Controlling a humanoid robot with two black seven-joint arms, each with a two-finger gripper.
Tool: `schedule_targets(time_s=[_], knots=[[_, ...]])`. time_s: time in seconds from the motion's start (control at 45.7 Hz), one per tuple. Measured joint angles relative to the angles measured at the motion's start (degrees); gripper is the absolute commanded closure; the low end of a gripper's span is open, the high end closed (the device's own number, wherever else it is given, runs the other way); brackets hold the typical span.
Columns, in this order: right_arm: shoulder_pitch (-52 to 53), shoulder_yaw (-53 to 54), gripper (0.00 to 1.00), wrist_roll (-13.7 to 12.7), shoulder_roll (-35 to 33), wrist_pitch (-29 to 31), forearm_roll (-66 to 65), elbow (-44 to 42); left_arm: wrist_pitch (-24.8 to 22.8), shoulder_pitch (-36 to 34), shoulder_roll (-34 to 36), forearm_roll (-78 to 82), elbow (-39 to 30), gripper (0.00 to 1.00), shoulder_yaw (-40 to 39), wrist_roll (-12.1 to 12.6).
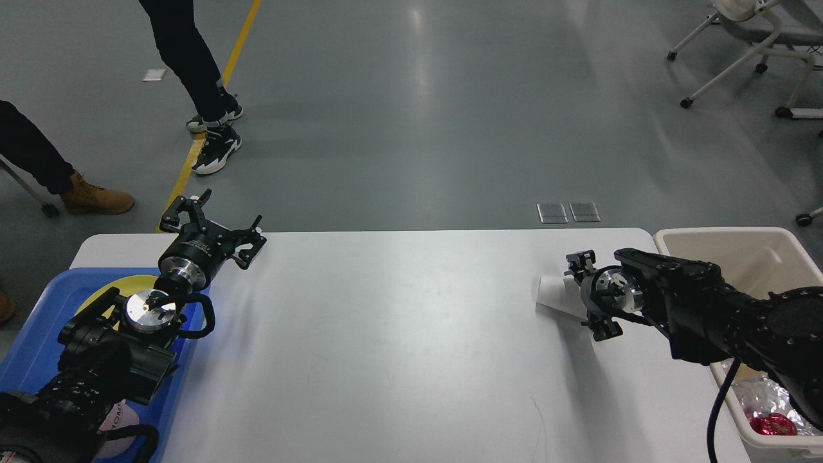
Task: Tidy desktop
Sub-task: 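Lower the right gripper around the white paper cup and close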
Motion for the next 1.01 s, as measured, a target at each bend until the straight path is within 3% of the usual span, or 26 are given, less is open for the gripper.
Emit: schedule_targets(time_s=[0.197,0.35,0.569,0.919,1.007], knots=[[-0.06,0.01,0.03,0.16,0.41,0.04,-1.08,-0.38,0.0,0.0,0.0,0.0,0.0,0.04,0.0,0.0],[-0.09,0.02,0.22,0.49,0.8,0.04,-2.35,-1.09,0.0,0.0,0.0,0.0,0.0,0.04,0.0,0.0],[-0.08,0.03,0.31,1.15,1.17,0.04,-3.78,-1.56,0.0,0.0,0.0,0.0,0.0,0.04,0.0,0.0],[-0.07,0.03,0.32,1.6,1.59,0.13,-3.9,-1.56,0.0,0.0,0.0,0.0,0.0,0.04,0.0,0.0],[-0.07,0.03,0.28,1.6,1.76,0.2,-3.9,-1.56,0.0,0.0,0.0,0.0,0.0,0.04,0.0,0.0]])
